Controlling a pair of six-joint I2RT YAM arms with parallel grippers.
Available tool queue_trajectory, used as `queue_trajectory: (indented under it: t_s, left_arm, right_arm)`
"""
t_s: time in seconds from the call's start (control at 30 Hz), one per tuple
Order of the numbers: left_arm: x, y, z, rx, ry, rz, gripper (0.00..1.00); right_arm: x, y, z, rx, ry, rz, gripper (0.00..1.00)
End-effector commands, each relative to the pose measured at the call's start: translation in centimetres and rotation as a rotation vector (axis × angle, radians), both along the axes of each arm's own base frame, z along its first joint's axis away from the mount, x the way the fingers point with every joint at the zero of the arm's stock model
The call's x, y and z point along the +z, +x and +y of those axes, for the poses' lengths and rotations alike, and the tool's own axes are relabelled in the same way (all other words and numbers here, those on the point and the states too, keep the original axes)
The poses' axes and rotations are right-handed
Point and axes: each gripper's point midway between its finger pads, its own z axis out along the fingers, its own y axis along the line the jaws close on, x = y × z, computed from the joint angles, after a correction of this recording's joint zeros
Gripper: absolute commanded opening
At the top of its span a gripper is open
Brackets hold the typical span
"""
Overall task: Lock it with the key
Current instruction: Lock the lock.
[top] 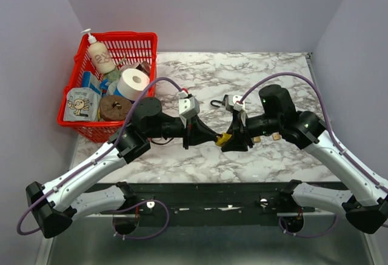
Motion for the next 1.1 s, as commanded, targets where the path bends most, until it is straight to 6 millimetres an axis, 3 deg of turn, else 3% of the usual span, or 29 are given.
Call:
queue_trajectory:
  t_s: [0.0, 0.27, 0.57, 0.6, 0.7, 0.8, 1.07]
  left_arm:
    - [-3.7, -0.5, -0.2, -0.055, 0.123, 0.102, 0.00]
    - [0.4, 3.9, 1.7, 0.051, 0.049, 0.074, 0.00]
    - [2.4, 4.8, 1.9, 0.058, -0.014, 0.114, 0.00]
    - [2.6, 5.0, 2.0, 0.065, -0.021, 0.115, 0.00]
    - [3.3, 5.1, 2.1, 0.057, -0.035, 0.117, 0.00]
    - [3.7, 5.3, 2.5, 0.057, -0.042, 0.121, 0.00]
    - [4.0, 5.5, 3.7, 0.065, -0.056, 0.136, 0.00]
  right_arm:
    - [7.3, 1.5, 2.9, 0.071, 0.278, -0.278, 0.01]
    - [4.3, 2.3, 2.0, 0.020, 0.211, -0.214, 0.01]
    - [3.0, 3.8, 1.8, -0.041, 0.187, -0.066, 0.01]
    - [2.4, 3.8, 1.7, -0.047, 0.162, -0.034, 0.05]
    - [1.9, 4.2, 1.5, -0.055, 0.127, 0.024, 0.35]
    - [1.7, 4.9, 0.7, -0.094, 0.128, 0.028, 0.54]
    - [2.2, 5.9, -0.9, -0.167, 0.131, -0.009, 0.70]
